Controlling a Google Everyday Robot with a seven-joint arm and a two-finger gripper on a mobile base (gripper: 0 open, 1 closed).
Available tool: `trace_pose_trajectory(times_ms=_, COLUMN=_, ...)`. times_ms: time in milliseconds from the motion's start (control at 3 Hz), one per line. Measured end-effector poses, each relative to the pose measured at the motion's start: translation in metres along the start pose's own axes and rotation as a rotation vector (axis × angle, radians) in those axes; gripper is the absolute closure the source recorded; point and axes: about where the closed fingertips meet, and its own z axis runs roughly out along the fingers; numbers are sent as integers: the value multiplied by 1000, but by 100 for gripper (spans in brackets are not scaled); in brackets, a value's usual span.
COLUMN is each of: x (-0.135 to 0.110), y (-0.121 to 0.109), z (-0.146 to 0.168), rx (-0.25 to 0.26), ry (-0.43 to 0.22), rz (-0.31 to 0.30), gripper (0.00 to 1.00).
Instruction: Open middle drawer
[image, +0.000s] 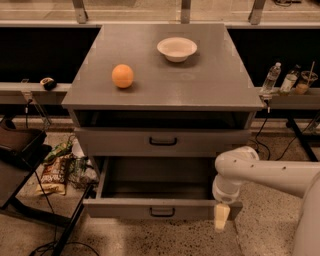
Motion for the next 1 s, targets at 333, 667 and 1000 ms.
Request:
trace_pose_trajectory(times_ms=333, x=3, y=21, z=15, rx=-37, ry=-15, rz=-15, gripper=7)
trace_pose_trajectory(times_ms=667, x=-1, y=67, z=27, rx=-97, ry=21, rz=-63, gripper=26)
trace_pose_trajectory(times_ms=1000, x=0, y=69, z=27, rx=-102, ry=24, rz=-66, gripper=49)
